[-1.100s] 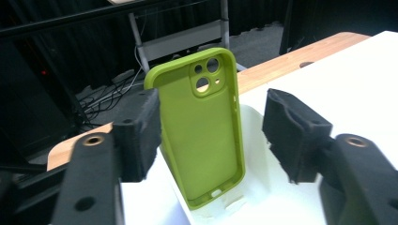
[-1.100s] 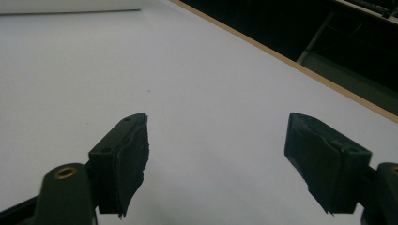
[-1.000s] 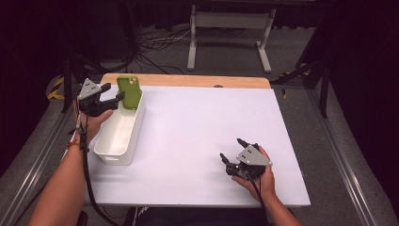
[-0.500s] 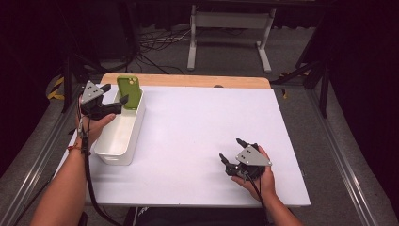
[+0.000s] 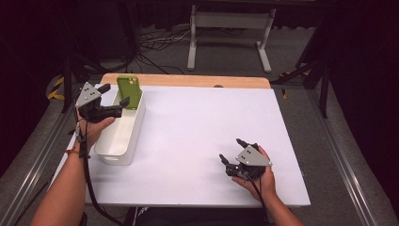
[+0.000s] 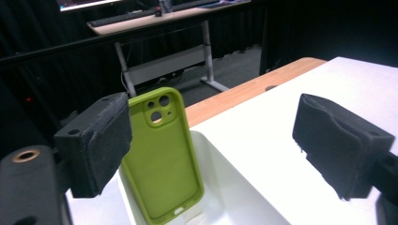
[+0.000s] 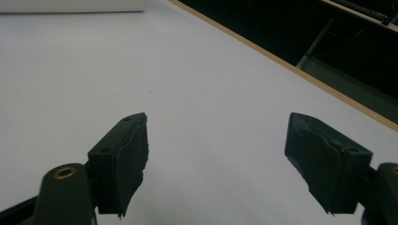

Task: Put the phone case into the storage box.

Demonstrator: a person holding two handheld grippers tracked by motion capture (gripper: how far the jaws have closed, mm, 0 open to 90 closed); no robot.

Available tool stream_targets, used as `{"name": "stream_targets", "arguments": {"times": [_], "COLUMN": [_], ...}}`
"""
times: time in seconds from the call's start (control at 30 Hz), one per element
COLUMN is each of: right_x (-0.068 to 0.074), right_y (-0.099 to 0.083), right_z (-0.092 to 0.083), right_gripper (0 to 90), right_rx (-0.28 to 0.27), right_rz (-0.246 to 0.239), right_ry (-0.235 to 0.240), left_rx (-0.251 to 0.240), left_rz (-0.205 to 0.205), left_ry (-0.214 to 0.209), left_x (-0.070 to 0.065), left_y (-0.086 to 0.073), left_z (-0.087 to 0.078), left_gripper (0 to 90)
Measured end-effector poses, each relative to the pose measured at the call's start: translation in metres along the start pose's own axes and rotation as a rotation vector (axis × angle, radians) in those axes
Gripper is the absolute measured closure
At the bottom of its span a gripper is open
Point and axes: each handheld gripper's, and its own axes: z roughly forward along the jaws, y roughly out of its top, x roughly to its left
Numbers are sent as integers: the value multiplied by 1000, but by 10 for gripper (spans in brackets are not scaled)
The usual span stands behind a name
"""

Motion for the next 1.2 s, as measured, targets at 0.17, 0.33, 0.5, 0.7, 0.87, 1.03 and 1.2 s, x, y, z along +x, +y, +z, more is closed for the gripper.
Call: {"name": "stream_targets", "arguments": {"times": [0.17,0.33,0.5,0.7,0.87,1.03,1.2], "right_x": [-1,-2,-3,-5,-5,-4,-3], "right_y": [0,1,1,1,1,1,2], "right_z": [-1,-3,-5,-7,-9,-11,-12], "right_gripper": [229,228,228,227,227,227,227], "right_rx": [-2,-2,-7,-5,-8,-11,-14], "right_rz": [-1,-4,0,-4,-3,-4,-9], "right_ry": [-2,-3,-12,-16,-17,-15,-12], "left_rx": [-15,-32,-44,-63,-67,-72,-81], "left_rz": [6,14,7,22,32,49,73], "left_ry": [-29,-47,-58,-92,-108,-131,-146], "left_x": [-7,-13,-19,-29,-35,-45,-55], "left_y": [1,2,2,4,5,6,6], "left_z": [-4,-9,-10,-12,-13,-17,-21], "left_gripper": [86,74,64,51,51,50,47]}}
